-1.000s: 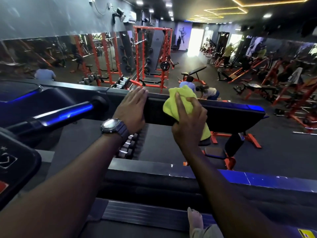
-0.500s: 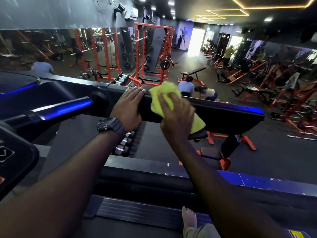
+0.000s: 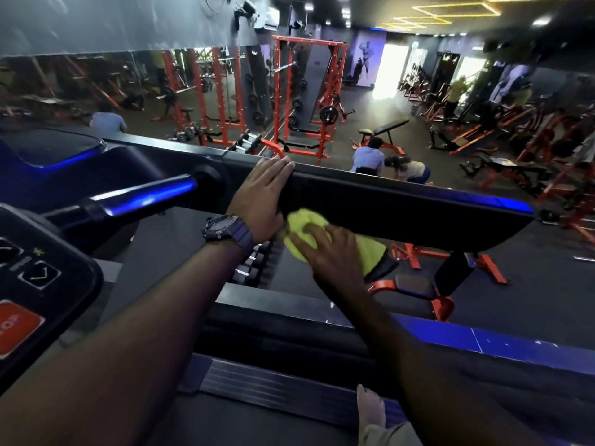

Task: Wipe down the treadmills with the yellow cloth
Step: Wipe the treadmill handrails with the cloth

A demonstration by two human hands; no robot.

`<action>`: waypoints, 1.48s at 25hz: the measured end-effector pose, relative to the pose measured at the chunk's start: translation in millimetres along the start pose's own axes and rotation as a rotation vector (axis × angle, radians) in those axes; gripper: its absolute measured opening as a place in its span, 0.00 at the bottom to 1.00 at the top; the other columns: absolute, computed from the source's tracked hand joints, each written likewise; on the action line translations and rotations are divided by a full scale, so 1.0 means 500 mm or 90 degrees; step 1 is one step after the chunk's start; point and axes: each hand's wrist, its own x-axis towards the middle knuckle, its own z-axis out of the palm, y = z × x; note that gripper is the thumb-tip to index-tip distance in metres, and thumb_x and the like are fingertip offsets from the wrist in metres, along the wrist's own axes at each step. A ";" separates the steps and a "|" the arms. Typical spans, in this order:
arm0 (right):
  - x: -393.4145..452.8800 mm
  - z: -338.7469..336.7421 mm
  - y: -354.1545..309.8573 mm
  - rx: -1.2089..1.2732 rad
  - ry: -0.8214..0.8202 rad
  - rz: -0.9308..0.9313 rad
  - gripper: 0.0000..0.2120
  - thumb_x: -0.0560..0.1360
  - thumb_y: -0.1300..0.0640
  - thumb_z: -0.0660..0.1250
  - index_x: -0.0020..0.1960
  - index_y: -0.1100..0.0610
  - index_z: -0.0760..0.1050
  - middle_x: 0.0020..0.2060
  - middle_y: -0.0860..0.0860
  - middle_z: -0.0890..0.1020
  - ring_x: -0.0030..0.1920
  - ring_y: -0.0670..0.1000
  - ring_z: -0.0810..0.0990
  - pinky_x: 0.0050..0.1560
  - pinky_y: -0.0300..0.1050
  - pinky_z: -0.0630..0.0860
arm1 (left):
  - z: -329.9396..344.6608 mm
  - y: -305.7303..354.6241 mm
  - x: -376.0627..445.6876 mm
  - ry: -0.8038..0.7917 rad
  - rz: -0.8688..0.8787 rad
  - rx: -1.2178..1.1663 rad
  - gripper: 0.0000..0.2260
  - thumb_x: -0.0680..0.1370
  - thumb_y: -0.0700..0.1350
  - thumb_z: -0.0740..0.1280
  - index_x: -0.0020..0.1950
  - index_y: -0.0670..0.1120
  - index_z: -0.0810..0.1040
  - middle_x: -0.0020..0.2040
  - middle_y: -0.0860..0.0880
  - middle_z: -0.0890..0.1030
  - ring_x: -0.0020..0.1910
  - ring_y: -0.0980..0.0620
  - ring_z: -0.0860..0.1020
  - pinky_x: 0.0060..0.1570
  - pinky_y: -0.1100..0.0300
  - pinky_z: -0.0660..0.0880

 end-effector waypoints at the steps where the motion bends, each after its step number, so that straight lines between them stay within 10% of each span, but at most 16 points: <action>1: -0.035 0.002 0.023 0.005 -0.018 -0.010 0.31 0.65 0.66 0.71 0.65 0.46 0.78 0.61 0.53 0.78 0.53 0.59 0.73 0.50 0.52 0.69 | -0.003 0.002 -0.001 -0.006 -0.001 0.003 0.38 0.64 0.36 0.66 0.75 0.40 0.64 0.75 0.43 0.65 0.76 0.44 0.60 0.77 0.54 0.50; 7: 0.137 -0.076 -0.012 0.023 0.140 0.213 0.39 0.62 0.62 0.69 0.72 0.45 0.71 0.63 0.54 0.76 0.57 0.59 0.71 0.53 0.53 0.68 | -0.039 -0.020 0.015 -0.047 0.030 0.019 0.36 0.65 0.39 0.60 0.74 0.41 0.66 0.74 0.42 0.67 0.75 0.44 0.63 0.76 0.53 0.56; 13: 0.055 -0.016 -0.002 -0.024 0.020 -0.120 0.25 0.72 0.62 0.70 0.66 0.46 0.77 0.59 0.52 0.80 0.51 0.59 0.76 0.48 0.51 0.68 | -0.052 -0.062 -0.025 -0.026 -0.119 0.131 0.36 0.72 0.40 0.67 0.78 0.41 0.56 0.79 0.44 0.58 0.78 0.47 0.53 0.77 0.57 0.46; 18: 0.199 -0.083 -0.060 0.026 0.056 0.240 0.38 0.62 0.59 0.65 0.72 0.44 0.70 0.64 0.52 0.75 0.56 0.58 0.72 0.51 0.52 0.66 | -0.053 -0.060 -0.017 0.004 -0.137 0.062 0.34 0.71 0.36 0.66 0.76 0.43 0.61 0.77 0.45 0.62 0.77 0.48 0.57 0.76 0.59 0.50; 23: 0.099 -0.027 -0.036 -0.026 -0.036 -0.157 0.22 0.75 0.59 0.66 0.67 0.47 0.76 0.60 0.52 0.79 0.52 0.59 0.76 0.48 0.51 0.68 | -0.070 -0.068 -0.021 0.046 -0.187 -0.035 0.33 0.67 0.31 0.62 0.72 0.47 0.70 0.73 0.50 0.70 0.73 0.51 0.66 0.70 0.58 0.64; 28: 0.202 -0.060 -0.079 0.001 0.019 0.141 0.37 0.65 0.61 0.68 0.73 0.44 0.69 0.65 0.53 0.74 0.57 0.59 0.72 0.52 0.53 0.66 | -0.076 -0.077 -0.015 0.085 -0.219 -0.099 0.34 0.66 0.27 0.59 0.72 0.44 0.70 0.71 0.45 0.72 0.70 0.46 0.71 0.70 0.56 0.66; 33: 0.149 -0.011 -0.114 -0.021 -0.057 -0.172 0.19 0.74 0.58 0.65 0.64 0.48 0.78 0.59 0.52 0.78 0.52 0.58 0.75 0.47 0.52 0.68 | -0.083 -0.076 -0.018 0.129 -0.337 -0.178 0.34 0.69 0.24 0.58 0.75 0.41 0.64 0.73 0.43 0.69 0.73 0.47 0.66 0.71 0.65 0.58; 37: 0.202 -0.040 -0.101 -0.005 -0.030 0.009 0.27 0.71 0.58 0.62 0.69 0.46 0.74 0.63 0.53 0.75 0.57 0.59 0.73 0.52 0.54 0.68 | -0.079 -0.079 -0.021 0.137 -0.314 -0.187 0.31 0.71 0.27 0.60 0.75 0.40 0.65 0.73 0.42 0.70 0.72 0.47 0.67 0.69 0.67 0.58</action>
